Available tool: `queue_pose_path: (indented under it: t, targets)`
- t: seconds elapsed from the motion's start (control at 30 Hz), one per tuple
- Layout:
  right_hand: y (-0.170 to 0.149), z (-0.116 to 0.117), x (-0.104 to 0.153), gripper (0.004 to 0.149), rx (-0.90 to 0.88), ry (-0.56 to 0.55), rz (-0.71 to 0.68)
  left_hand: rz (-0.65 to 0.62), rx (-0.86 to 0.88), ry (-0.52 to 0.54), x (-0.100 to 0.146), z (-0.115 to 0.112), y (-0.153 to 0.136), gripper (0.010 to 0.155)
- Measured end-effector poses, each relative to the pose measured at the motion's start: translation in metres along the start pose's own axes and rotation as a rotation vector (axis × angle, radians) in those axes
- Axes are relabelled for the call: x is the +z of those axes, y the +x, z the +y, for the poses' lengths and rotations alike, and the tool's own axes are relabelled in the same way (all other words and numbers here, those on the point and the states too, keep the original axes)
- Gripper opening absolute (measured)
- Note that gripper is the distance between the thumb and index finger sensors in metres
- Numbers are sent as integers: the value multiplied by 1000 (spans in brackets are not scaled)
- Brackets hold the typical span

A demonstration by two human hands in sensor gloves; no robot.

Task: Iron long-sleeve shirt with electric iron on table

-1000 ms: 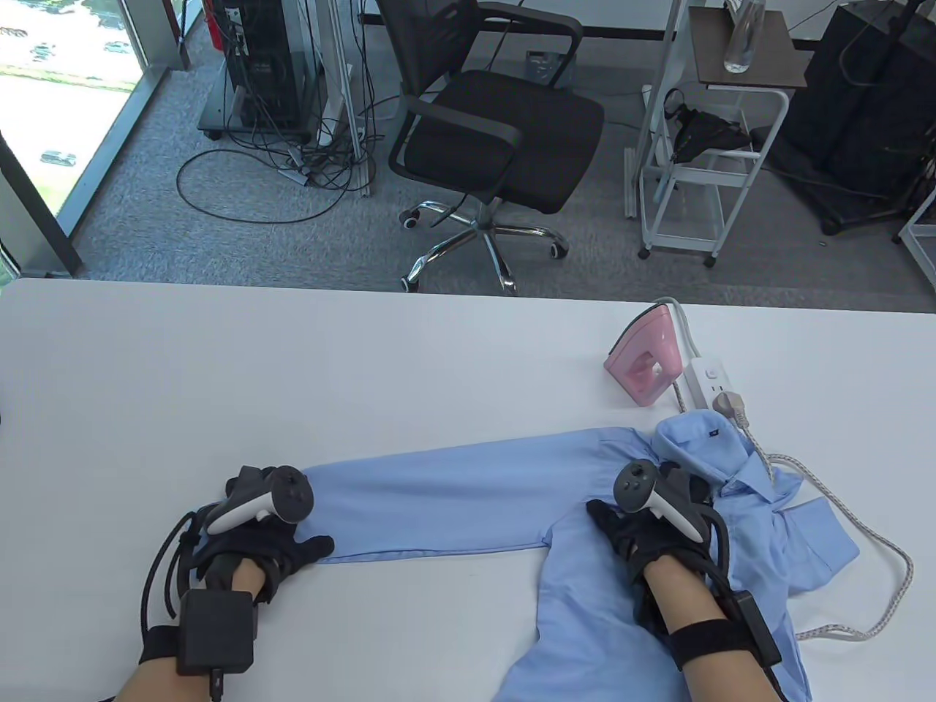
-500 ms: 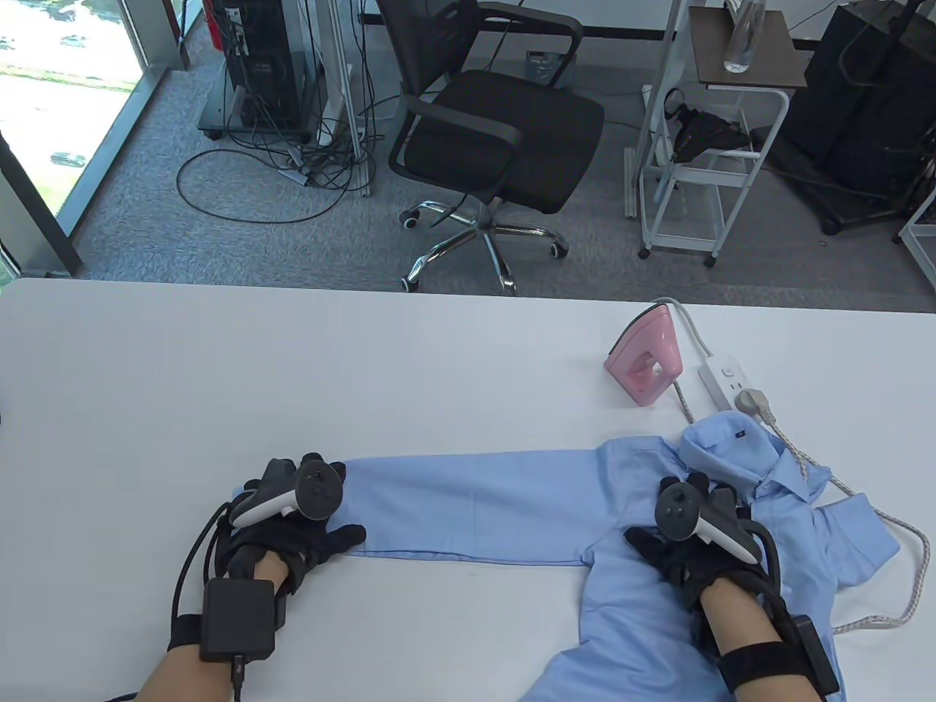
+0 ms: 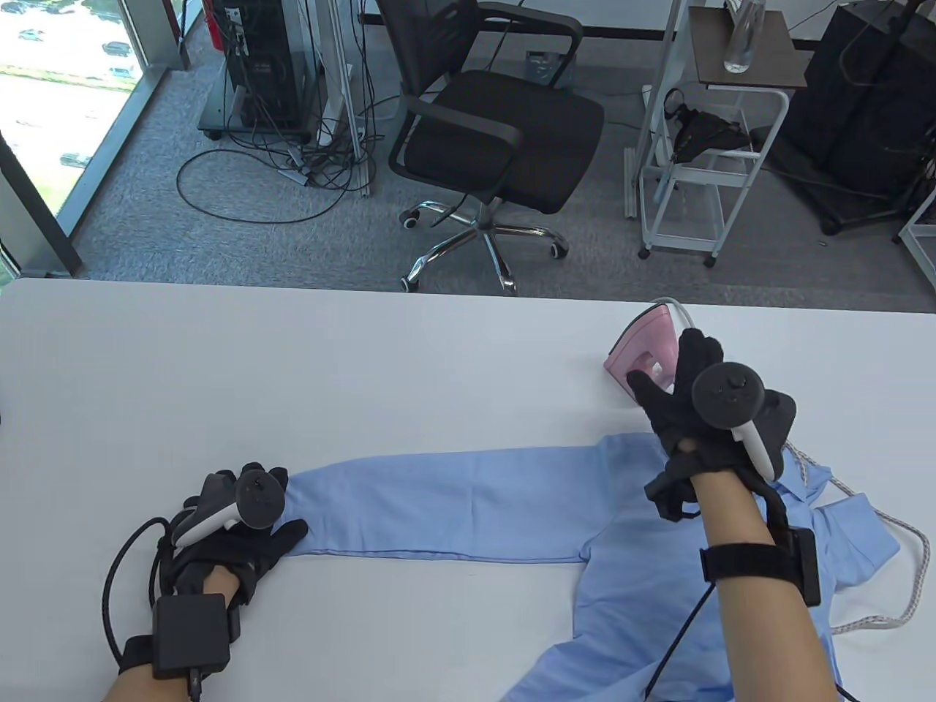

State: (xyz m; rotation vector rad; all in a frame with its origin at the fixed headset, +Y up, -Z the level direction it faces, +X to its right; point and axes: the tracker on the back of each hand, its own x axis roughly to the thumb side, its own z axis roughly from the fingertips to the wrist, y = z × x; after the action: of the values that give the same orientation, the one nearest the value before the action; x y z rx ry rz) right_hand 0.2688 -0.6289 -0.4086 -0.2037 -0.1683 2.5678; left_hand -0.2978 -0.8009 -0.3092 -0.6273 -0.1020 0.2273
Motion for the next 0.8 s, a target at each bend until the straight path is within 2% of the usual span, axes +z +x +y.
queue_pose_path:
  t: [0.13,0.23,0.43,0.57,0.73,0.8]
  targets:
    - [-13,9,-26,95,-44,-17,103,5,-40,-16,-1,-2,2,90]
    - [-26,25,-40,97,-65,28,163,1,-30,-16,-1,-2,1,91]
    - [-45,53,-52,96,-45,57,242,-1,-29,-17,0,-2,2,91]
    - [-52,64,-55,93,-74,62,255,-2,-28,-20,0,-2,2,91]
    - [-60,72,-55,85,-98,58,251,-3,-28,-22,0,-2,2,91]
    - [-62,74,-55,70,-108,31,247,-3,-29,-21,1,-2,2,91]
